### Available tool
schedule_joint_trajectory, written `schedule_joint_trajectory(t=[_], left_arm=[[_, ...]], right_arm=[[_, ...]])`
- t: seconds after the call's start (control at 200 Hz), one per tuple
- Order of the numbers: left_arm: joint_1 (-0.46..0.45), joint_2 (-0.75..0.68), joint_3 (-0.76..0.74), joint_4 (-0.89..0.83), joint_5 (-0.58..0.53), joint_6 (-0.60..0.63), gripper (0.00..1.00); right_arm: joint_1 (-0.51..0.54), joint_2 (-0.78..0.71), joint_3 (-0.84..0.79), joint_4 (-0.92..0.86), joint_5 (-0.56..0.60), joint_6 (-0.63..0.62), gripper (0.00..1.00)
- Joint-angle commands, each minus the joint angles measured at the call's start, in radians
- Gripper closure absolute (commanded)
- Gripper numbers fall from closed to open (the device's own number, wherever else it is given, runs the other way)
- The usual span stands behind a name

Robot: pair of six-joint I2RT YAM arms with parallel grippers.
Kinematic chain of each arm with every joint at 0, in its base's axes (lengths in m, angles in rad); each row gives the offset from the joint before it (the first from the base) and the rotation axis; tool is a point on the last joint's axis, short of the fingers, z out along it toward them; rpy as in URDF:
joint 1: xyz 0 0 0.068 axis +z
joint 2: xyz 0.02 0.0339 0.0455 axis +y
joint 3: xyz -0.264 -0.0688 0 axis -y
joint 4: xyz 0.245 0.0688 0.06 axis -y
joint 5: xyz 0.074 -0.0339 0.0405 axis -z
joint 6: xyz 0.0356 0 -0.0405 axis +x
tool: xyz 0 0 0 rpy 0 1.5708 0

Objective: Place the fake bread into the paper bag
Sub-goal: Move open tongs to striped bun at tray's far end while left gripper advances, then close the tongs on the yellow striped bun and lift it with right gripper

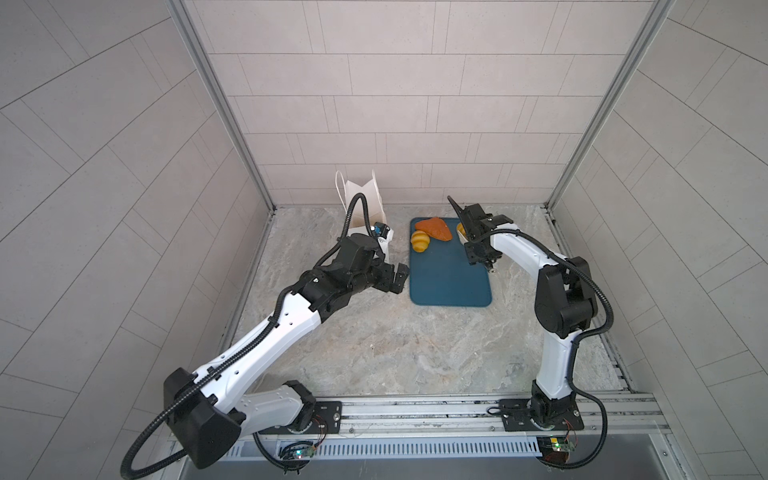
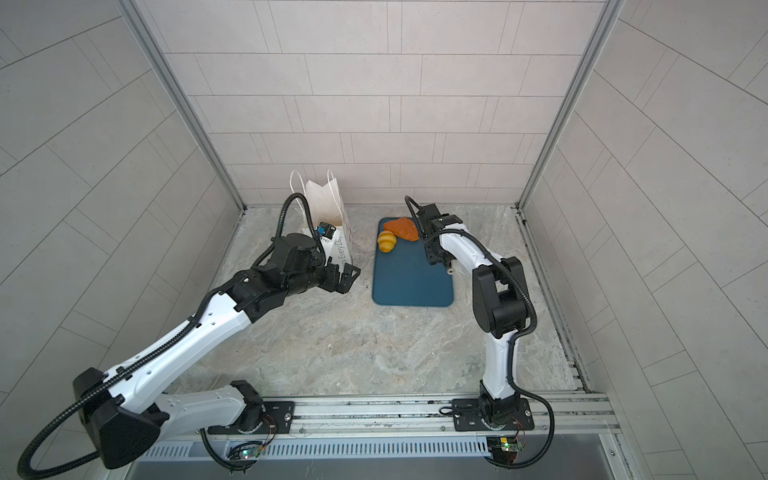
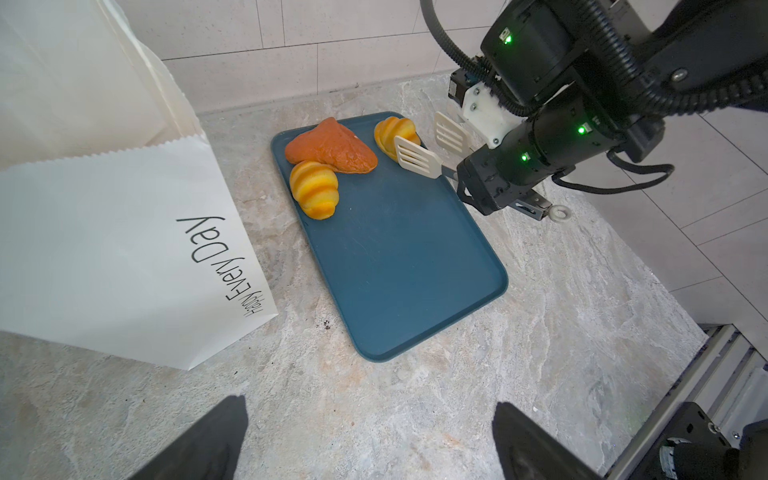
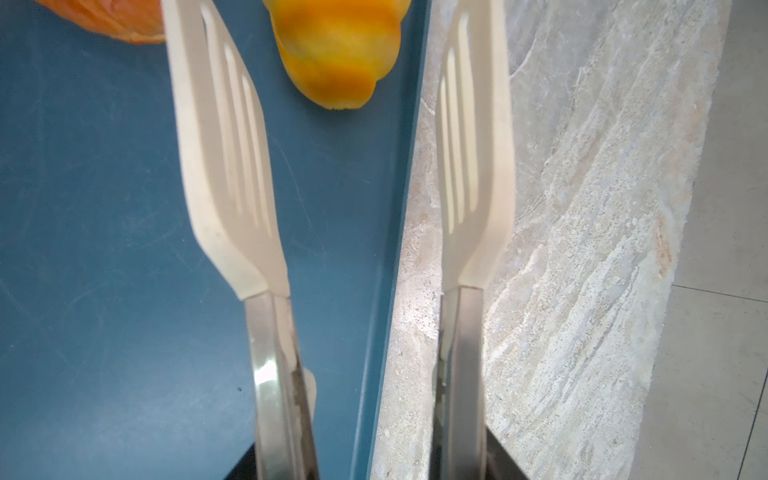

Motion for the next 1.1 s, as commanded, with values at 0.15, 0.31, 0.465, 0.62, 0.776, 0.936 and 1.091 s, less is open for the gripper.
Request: schedule_joint_trajectory(t=[0.15,0.31,0.465,0.62,0.776,0.936,1.091], left_arm=[[-0.005,0.022,0.002,0.019,0.021,0.013,0.00],[-0.007,0.033,0.009,0.019,0.027,0.012,0.00],[-0.006,0.041,0.014,0.021,0.030,0.010,0.00],[-0.008,0.046,0.018,0.022,0.034,0.010,0.00],[-0.008,0.051,0.022,0.022,0.033,0.009,0.00],[-0.008,0.056,0.024,0.023,0.033,0.007,0.00],[-0.008,0.062,0.025,0.023,0.033,0.004,0.00]], right_arm=[[-0.009,0.056,0.072,-0.007,-0.010,0.010,0.43],[-0.016,0.090,0.113,-0.017,-0.015,0.009,0.43],[-0.020,0.122,0.150,-0.029,-0.016,0.005,0.43],[-0.024,0.152,0.183,-0.042,-0.014,0.005,0.43],[-0.027,0.178,0.214,-0.054,-0.014,0.004,0.43],[-0.031,0.205,0.241,-0.067,-0.017,-0.001,0.43],[-0.035,0.224,0.266,-0.083,-0.027,-0.012,0.43]])
